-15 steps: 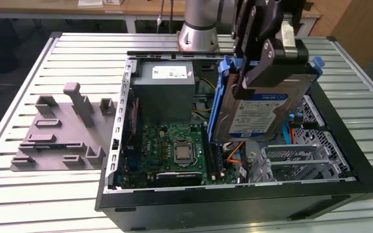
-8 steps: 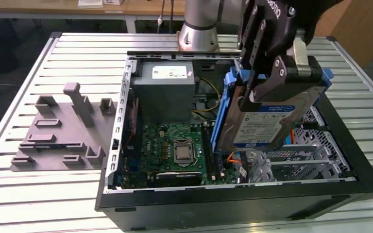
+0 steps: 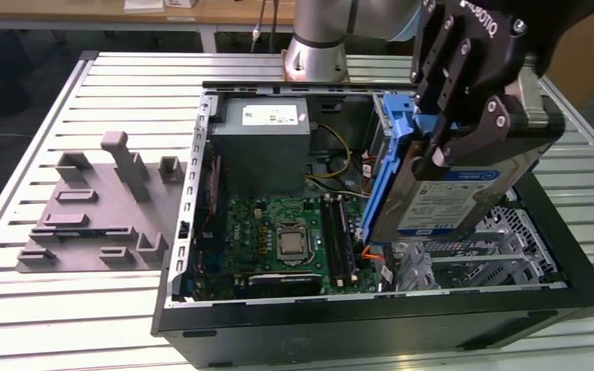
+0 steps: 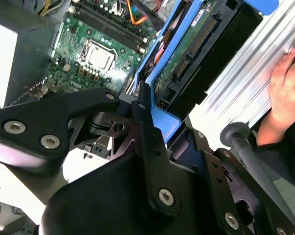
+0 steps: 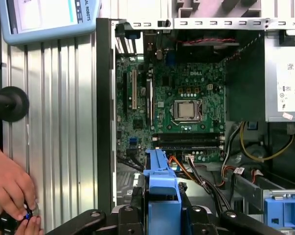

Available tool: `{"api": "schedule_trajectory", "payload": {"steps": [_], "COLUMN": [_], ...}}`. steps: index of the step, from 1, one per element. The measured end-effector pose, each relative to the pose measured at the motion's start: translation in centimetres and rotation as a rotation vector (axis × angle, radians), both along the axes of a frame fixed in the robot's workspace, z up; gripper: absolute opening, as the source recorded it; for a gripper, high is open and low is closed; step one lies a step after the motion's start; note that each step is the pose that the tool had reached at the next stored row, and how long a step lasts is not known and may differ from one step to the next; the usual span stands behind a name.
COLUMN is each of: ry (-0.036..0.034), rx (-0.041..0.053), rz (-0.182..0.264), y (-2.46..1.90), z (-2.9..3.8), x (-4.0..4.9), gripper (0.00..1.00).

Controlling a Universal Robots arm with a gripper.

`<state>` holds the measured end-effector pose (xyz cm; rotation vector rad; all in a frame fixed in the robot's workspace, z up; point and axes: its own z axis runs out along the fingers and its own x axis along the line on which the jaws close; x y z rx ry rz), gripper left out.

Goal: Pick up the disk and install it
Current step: 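Insert the disk into the insertion slot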

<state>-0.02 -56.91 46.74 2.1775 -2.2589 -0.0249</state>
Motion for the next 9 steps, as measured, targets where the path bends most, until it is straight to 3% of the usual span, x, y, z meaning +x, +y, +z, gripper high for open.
{"api": "schedule_trajectory", "payload": {"steps": [9], "ry": [0.0000], "rx": [0.0001], "rz": [0.000], "y": [0.00], "z": [-0.43], "x": [2.55], "gripper": [0.36]}}
